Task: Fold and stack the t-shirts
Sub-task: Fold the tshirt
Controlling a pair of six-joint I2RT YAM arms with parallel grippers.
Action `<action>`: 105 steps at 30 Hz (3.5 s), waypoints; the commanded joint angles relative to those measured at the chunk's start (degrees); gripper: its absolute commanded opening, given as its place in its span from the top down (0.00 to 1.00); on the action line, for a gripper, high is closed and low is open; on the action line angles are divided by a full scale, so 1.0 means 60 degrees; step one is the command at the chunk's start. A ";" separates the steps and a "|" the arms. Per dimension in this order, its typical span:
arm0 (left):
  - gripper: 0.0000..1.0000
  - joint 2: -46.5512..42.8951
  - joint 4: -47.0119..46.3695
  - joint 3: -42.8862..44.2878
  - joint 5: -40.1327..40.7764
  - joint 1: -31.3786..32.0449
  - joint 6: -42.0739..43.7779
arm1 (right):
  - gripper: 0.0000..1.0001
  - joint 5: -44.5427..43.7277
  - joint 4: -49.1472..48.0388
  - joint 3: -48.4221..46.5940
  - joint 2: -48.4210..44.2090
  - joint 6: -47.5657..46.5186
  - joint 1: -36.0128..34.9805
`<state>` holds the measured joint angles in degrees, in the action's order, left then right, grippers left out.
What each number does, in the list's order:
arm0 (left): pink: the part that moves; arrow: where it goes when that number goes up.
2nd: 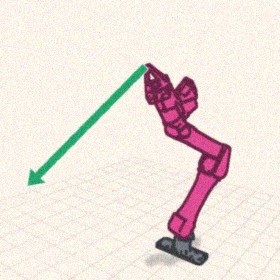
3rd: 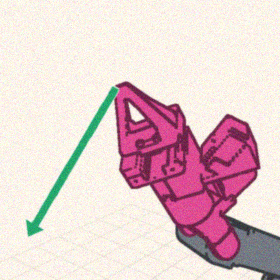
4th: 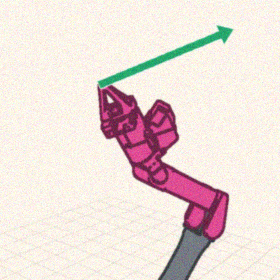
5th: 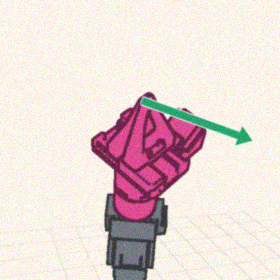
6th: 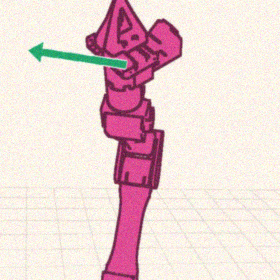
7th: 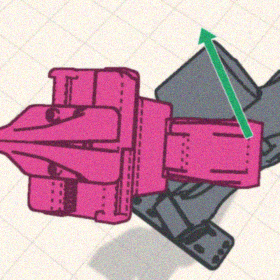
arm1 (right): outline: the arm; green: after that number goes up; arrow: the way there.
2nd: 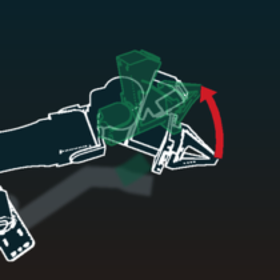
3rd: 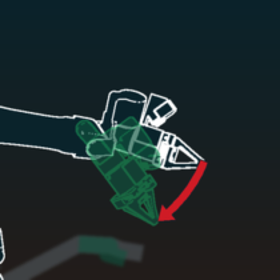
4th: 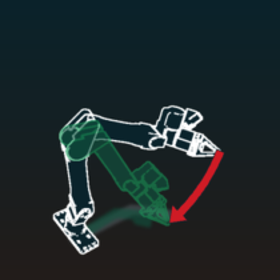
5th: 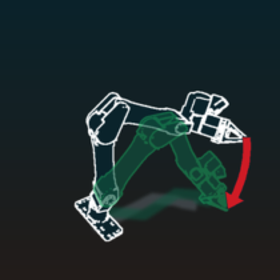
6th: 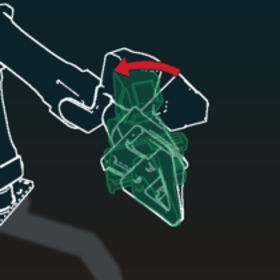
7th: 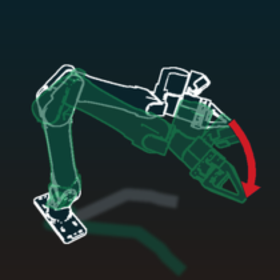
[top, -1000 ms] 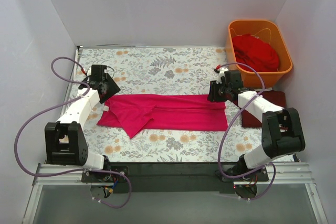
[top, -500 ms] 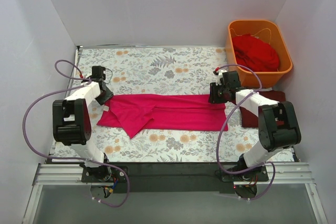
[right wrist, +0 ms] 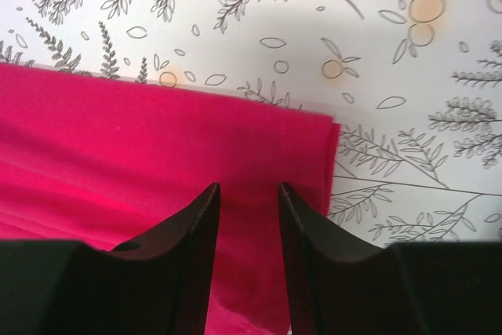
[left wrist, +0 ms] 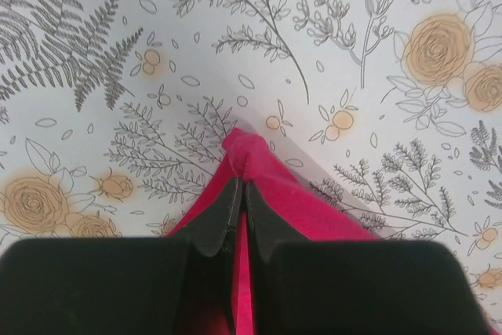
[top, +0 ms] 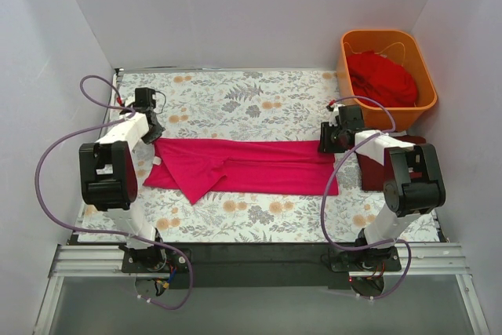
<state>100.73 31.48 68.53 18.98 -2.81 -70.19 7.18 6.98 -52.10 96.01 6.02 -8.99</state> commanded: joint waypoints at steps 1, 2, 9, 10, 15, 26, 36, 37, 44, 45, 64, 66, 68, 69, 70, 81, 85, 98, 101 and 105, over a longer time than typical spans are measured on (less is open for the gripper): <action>1.00 0.0159 0.0099 0.0414 0.0864 -0.0045 0.0449 | 0.57 -0.0347 -0.0430 -0.0326 0.0068 0.0065 0.0180; 1.00 0.0218 0.0114 0.0414 0.0894 -0.0045 0.0449 | 0.57 -0.0347 -0.0460 -0.0341 0.0068 0.0153 0.0195; 0.73 0.0410 0.0246 0.0502 0.0324 -0.0001 0.0376 | 0.58 0.0253 -0.0593 -0.0546 -0.0210 -0.0138 0.0122; 0.68 0.0264 0.0289 0.0516 0.0265 0.0043 0.0332 | 0.59 0.0225 -0.0607 -0.0560 -0.0268 -0.0197 0.0079; 0.35 -0.0893 0.0713 0.0662 0.0176 0.0380 0.0142 | 0.62 0.0107 -0.0593 -0.0736 -0.0371 -0.0461 -0.0375; 0.60 -0.1614 0.1199 -0.0830 -0.0703 0.1816 -0.0605 | 0.64 -0.0215 -0.0607 -0.1219 0.0550 -0.0184 -0.1035; 0.69 -0.0147 0.1666 -0.1210 0.0058 0.1699 -0.0737 | 0.64 -0.0800 -0.0578 -0.1776 0.1664 0.0094 -0.0743; 0.69 -0.0162 0.1681 -0.1314 0.0059 0.1684 -0.0738 | 0.64 -0.1004 -0.0578 -0.1863 0.1737 0.0226 -0.0699; 0.69 -0.0382 0.1549 -0.2076 -0.0175 0.1259 -0.0738 | 0.64 -0.1578 -0.0519 -0.2375 0.2177 0.0505 -0.0259; 0.69 -0.0396 0.1564 -0.2076 -0.0219 0.1259 -0.0723 | 0.63 -0.1563 -0.0505 -0.2464 0.2207 0.0476 -0.0244; 0.63 -0.0982 0.0861 -0.2604 -0.0219 0.1259 -0.0459 | 0.66 -0.0085 0.0022 -0.2200 0.0741 -0.2423 -0.2235; 0.63 -0.0997 0.0831 -0.2618 -0.0219 0.1259 -0.0445 | 0.67 -0.0069 0.0081 -0.2274 0.1019 -0.2483 -0.2528; 0.63 -0.0982 0.0773 -0.2648 -0.0249 0.1259 -0.0430 | 0.68 -0.0039 0.0154 -0.2434 0.1268 -0.2512 -0.2762; 0.63 -0.0997 0.0773 -0.2662 -0.0249 0.1259 -0.0430 | 0.68 -0.0025 0.0154 -0.2479 0.1342 -0.2512 -0.2836; 0.63 -0.0968 0.0773 -0.2677 -0.0249 0.1259 -0.0415 | 0.68 -0.0010 0.0169 -0.2523 0.1415 -0.2527 -0.2982; 0.63 -0.1026 0.0773 -0.2823 -0.0191 0.1259 -0.0474 | 0.68 -0.1516 0.0476 -0.3270 0.2806 -0.2162 -0.3145; 0.64 -0.0953 0.0861 -0.2853 -0.0029 0.1259 -0.0503 | 0.68 -0.2016 0.0725 -0.3563 0.3203 -0.1562 -0.2662; 0.60 -0.1069 0.0832 -0.2838 -0.0058 0.1259 -0.0474 | 0.67 -0.2413 0.1208 -0.4017 0.3262 -0.1150 -0.1621; 0.57 -0.1172 0.0759 -0.2765 -0.0087 0.1259 -0.0445 | 0.66 -0.2164 0.1545 -0.4325 0.2708 -0.1121 -0.1621; 0.57 -0.1129 0.0671 -0.2750 -0.0248 0.1259 -0.0401 | 0.66 -0.1813 0.1561 -0.4106 0.1623 -0.0816 -0.1621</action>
<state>94.04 32.99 53.93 16.64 5.37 -73.28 -3.51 14.70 -75.85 112.38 -0.10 -19.14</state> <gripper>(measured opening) 0.430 0.340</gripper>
